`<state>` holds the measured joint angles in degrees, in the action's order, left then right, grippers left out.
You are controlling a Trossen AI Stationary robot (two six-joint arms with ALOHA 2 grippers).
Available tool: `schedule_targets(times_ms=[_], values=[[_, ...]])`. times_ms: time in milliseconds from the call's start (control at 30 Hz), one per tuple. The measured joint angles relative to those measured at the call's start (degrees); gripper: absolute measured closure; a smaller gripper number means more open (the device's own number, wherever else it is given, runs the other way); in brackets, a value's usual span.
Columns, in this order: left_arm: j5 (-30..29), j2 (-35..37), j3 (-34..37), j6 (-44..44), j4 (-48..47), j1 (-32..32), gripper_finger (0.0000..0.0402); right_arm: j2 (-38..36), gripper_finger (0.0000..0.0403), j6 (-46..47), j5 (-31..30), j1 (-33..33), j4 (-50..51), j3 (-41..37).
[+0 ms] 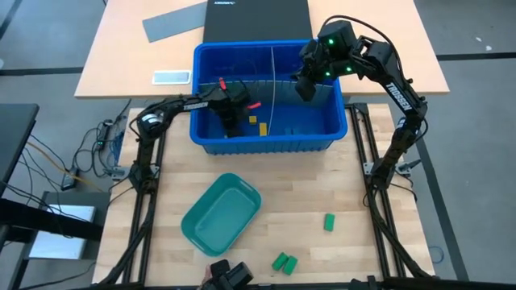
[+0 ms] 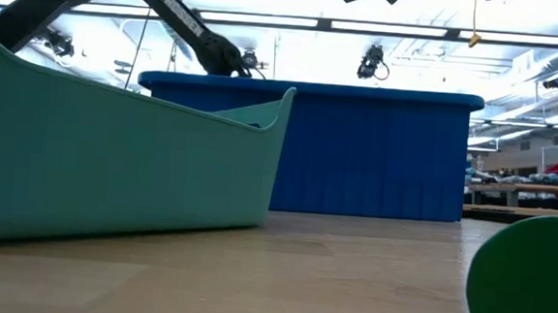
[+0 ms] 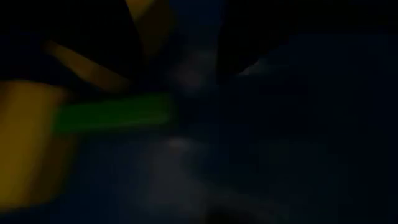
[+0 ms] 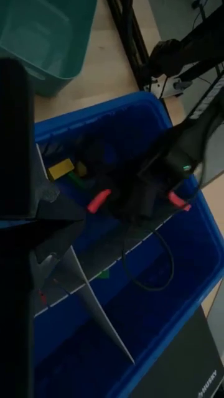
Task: Sort Items/Unsort Items
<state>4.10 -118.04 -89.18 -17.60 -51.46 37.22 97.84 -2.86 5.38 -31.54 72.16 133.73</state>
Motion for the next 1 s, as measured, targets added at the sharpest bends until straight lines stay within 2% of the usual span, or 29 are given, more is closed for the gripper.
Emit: schedule_targets(times_ms=[100,267,300,500,700,867,1000], values=[[-2.95,-0.7,0.29,-0.24,-1.42,-0.37,0.0236,-0.02,0.0403,-0.32,0.02,-0.19,0.0,0.0],[1.14,-0.5,-2.35,-0.66,-7.26,-0.35,0.0371,-0.02,0.0403,-0.74,0.03,-0.58,-0.08,0.0],[2.25,-0.5,-3.08,-0.6,-8.24,-0.28,0.0385,-0.02,0.0403,-0.81,0.0,-0.61,-0.08,0.0],[3.34,-0.5,-11.23,-0.42,-16.1,-0.11,0.0398,0.0,0.0403,-1.96,0.03,-0.84,-0.19,0.0],[4.9,-0.43,-23.06,-0.38,-21.25,0.66,0.04,0.0,0.0403,-3.35,0.03,-0.89,-0.21,0.0],[10.07,-0.35,-31.99,-0.19,-24.63,2.34,0.04,0.0,0.0403,-4.74,0.03,-0.89,-0.22,0.0],[18.41,-0.32,-37.05,0.08,-26.92,4.4,0.0401,0.0,0.0403,-4.85,0.03,-0.89,-0.22,0.0]])
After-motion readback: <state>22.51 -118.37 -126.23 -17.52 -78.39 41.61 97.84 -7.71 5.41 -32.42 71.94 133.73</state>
